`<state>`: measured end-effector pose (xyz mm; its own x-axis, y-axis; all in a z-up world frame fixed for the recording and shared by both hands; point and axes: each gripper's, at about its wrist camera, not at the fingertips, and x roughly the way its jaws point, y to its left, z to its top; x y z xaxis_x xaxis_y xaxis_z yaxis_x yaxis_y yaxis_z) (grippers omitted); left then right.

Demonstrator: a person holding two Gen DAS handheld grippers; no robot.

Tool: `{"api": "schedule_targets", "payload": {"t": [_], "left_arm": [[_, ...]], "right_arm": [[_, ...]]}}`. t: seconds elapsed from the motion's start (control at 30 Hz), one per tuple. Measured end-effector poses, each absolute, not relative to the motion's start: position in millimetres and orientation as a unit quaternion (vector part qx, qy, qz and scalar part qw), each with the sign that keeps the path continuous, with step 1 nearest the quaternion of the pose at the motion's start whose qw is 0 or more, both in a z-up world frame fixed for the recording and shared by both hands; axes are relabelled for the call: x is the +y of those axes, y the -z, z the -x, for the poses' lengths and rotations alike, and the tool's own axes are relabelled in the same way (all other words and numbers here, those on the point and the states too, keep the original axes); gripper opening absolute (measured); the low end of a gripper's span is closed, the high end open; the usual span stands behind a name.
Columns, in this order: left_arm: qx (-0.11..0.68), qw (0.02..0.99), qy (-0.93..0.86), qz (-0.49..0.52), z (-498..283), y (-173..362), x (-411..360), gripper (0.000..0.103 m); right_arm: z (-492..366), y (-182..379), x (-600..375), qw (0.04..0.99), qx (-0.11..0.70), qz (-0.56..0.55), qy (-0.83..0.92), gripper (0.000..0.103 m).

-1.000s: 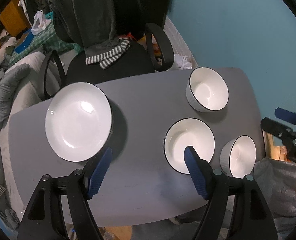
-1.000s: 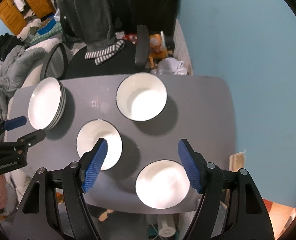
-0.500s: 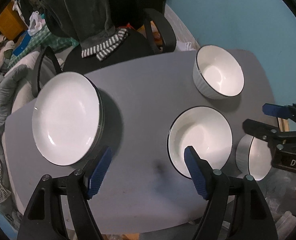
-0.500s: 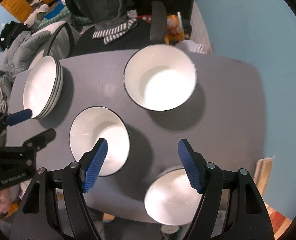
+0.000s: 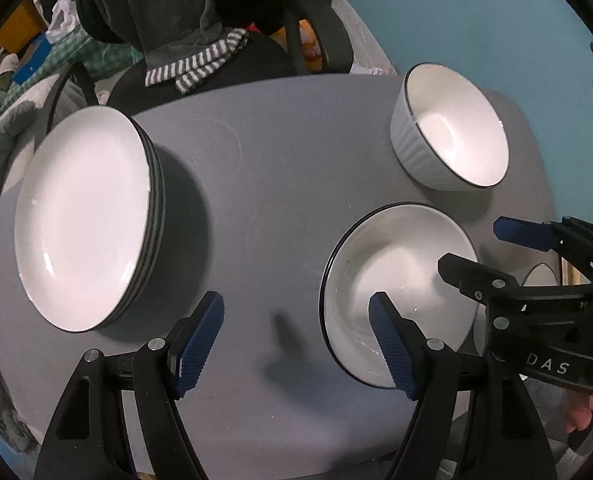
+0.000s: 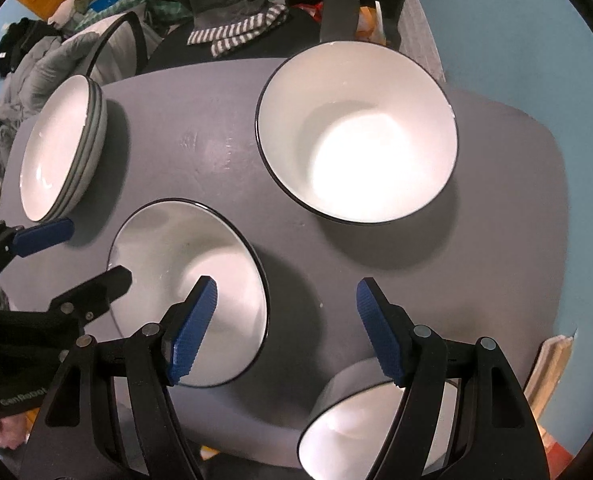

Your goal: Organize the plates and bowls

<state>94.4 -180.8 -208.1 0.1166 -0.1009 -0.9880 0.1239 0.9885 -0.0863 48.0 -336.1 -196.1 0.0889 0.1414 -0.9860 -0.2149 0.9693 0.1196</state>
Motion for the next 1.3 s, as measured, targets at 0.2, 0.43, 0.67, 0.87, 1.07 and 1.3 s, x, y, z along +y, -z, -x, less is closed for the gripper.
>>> {"api": "schedule_targets", "payload": {"t": [0.2, 0.43, 0.67, 0.87, 1.07, 1.3], "left_arm": [[0.665, 0.743, 0.077, 0.005, -93.3, 217.8, -177.0, 0.076], [0.672, 0.737, 0.073, 0.024, -96.7, 227.0, -173.3, 0.071], [0.689, 0.720, 0.072, 0.042, -96.1, 235.1, -175.6, 0.046], [0.702, 0.707, 0.070, 0.057, -95.5, 245.0, -173.1, 0.033], [0.707, 0.700, 0.076, 0.066, -91.5, 248.2, -172.3, 0.029], [0.718, 0.688, 0.083, 0.066, -92.9, 251.3, -174.5, 0.019]], "right_arm": [[-48.1, 203.4, -337.5, 0.736, 0.666, 0.028, -0.115, 0.072], [-43.4, 208.7, -336.0, 0.728, 0.675, 0.027, -0.113, 0.052], [-36.1, 211.2, -336.7, 0.724, 0.680, 0.028, -0.112, 0.035], [-36.2, 212.0, -337.8, 0.719, 0.686, 0.014, -0.108, 0.023], [-30.1, 212.4, -339.5, 0.719, 0.685, 0.010, -0.113, 0.014], [-30.9, 212.0, -329.5, 0.721, 0.683, 0.031, -0.110, 0.009]]}}
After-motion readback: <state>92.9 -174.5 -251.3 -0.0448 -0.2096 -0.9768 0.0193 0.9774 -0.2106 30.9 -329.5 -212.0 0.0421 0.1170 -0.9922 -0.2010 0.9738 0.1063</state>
